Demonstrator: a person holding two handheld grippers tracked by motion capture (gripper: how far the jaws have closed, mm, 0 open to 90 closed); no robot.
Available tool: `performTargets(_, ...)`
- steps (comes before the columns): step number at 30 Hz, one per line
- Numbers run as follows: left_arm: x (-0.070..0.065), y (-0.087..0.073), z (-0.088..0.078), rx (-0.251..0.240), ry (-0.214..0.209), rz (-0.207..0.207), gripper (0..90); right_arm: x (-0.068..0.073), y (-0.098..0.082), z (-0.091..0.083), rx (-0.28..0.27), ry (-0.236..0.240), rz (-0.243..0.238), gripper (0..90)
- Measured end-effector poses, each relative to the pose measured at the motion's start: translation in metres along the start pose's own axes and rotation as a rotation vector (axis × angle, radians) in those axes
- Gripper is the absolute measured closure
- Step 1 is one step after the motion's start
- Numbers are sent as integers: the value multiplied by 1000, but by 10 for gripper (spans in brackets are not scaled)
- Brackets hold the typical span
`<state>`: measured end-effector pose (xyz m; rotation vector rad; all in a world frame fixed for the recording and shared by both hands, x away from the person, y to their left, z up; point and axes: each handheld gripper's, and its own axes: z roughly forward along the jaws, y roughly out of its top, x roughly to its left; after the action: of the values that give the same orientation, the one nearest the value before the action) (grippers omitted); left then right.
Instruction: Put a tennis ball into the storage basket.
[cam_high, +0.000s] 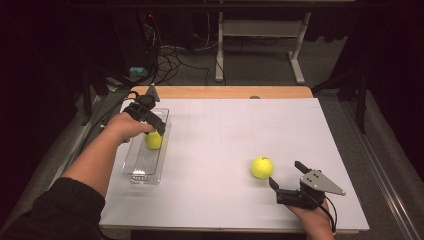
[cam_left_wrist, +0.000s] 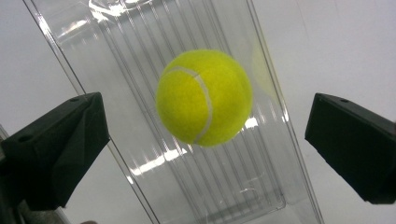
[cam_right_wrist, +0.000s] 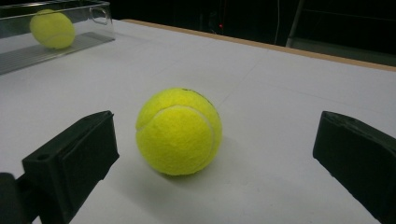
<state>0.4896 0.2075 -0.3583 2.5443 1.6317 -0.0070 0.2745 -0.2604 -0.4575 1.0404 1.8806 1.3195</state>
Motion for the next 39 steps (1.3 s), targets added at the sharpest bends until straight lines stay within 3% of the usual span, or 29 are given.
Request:
performTargets(27, -11, -2, -3, 2, 11, 23, 9, 0, 0, 0, 2, -1, -3, 0)
performTargets(39, -34, -2, -1, 4, 15, 79, 13, 1, 0, 1, 6, 0, -6, 0)
